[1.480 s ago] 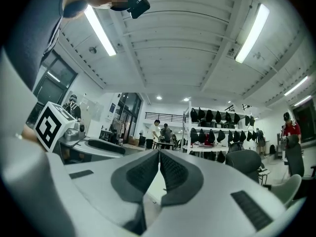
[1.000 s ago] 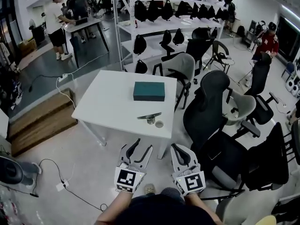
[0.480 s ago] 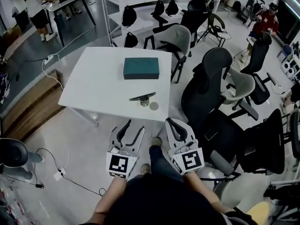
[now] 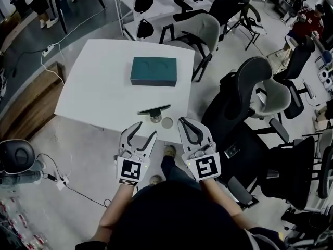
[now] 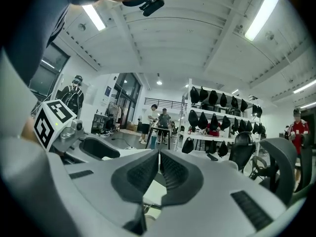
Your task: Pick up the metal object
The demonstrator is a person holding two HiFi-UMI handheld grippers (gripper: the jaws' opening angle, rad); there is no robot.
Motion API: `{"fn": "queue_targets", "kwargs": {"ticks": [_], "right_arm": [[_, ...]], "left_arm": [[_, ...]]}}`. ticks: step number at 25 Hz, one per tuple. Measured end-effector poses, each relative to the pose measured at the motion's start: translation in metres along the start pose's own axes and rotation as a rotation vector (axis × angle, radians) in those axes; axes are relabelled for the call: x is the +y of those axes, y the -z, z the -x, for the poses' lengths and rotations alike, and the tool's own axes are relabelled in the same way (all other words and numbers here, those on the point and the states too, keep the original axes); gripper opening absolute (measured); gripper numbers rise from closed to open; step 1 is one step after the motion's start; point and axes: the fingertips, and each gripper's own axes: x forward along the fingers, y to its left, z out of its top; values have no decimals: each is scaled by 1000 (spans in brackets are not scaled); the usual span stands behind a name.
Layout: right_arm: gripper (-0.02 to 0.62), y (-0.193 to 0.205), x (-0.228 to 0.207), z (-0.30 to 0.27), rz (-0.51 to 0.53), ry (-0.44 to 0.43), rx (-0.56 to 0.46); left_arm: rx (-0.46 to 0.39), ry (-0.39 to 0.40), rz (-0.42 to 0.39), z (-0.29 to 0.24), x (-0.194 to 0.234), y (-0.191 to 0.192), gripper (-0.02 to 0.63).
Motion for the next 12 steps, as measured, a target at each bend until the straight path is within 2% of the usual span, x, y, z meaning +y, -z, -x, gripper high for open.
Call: {"fn": "queue_targets", "kwargs": {"ticks": [12], "right_arm": [[29,62,-47,-78,-34,-165,115]], "left_arm": [[278,70,-91,-92,11,60,201]]}}
